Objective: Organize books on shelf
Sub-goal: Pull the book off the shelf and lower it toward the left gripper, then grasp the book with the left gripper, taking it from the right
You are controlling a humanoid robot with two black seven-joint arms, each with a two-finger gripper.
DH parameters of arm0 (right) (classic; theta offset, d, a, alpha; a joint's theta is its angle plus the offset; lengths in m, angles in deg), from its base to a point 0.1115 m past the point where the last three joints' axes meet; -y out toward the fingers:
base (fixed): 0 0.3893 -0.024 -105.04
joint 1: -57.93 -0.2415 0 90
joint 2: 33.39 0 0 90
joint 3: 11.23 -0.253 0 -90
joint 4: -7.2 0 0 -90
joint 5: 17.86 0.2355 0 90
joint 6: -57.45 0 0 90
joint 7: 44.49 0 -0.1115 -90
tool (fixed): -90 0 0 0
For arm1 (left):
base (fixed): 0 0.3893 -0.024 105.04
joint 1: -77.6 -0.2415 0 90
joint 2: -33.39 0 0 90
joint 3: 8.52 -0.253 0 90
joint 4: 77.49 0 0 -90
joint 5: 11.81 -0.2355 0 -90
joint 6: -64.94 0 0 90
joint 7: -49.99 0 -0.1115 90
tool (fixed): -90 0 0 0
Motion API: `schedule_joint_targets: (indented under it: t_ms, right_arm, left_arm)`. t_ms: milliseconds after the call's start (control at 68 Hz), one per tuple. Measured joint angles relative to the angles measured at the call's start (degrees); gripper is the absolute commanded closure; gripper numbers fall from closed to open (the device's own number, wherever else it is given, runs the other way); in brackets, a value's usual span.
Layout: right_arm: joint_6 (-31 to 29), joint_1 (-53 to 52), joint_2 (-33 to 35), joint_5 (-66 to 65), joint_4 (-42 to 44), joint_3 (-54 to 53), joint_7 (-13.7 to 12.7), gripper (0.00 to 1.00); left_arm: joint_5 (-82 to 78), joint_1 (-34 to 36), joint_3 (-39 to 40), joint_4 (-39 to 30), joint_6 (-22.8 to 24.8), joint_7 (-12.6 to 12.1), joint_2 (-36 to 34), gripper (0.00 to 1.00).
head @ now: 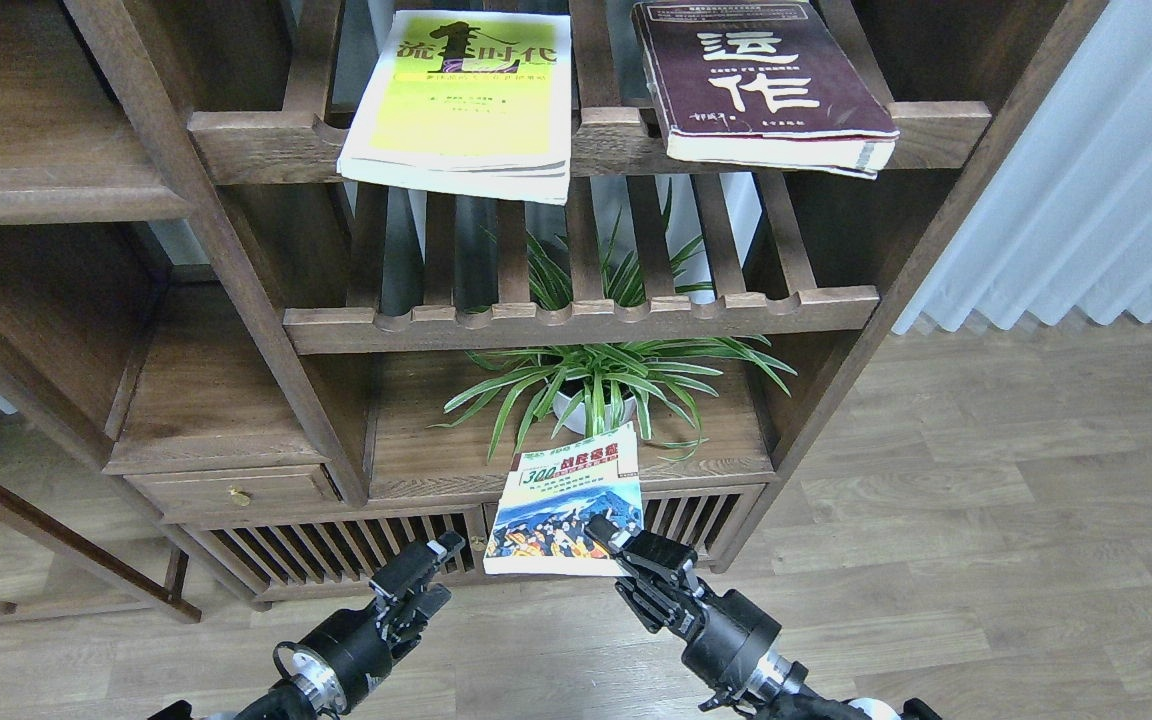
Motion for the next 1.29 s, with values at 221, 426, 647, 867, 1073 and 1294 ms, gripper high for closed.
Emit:
schedule_joint_targets:
  t_ms: [221, 426, 647, 867, 1073, 1294]
  right_arm:
    - [0.0, -0.1, 0.0, 0.7, 1.6, 2.1, 0.0, 0.97]
    - [0.0, -1.2, 0.0, 0.8, 1.7, 3.7, 0.0, 0.97]
    - [0.0, -2.1, 0.0, 1.5, 1.0, 6.1, 0.0, 0.97]
    - [0.0, -2.1, 0.0, 1.5, 0.7, 7.2, 0.0, 0.97]
    - [0.0, -2.1, 0.0, 1.7, 0.7, 7.3, 0.0, 0.97]
    - [0.0, -2.5, 0.0, 6.9, 0.3, 7.3, -0.1, 0.97]
  left_arm:
    - [1.4, -2.3, -0.5, -5.9, 0.0, 1.6, -2.2, 0.00]
    - [1.5, -1.5, -2.1, -7.3, 0.0, 1.6, 0.3, 0.00]
    - [1.5, 0.5, -3.5, -6.5, 0.0, 1.6, 6.0, 0.00]
    - [1.7, 1.7, -2.6, -5.1, 0.0, 1.6, 6.4, 0.00]
    - [1.7, 0.6, -2.1, -4.4, 0.0, 1.7, 6.5, 0.00]
    - [1.7, -0.2, -2.1, -4.6, 0.0, 1.7, 6.5, 0.00]
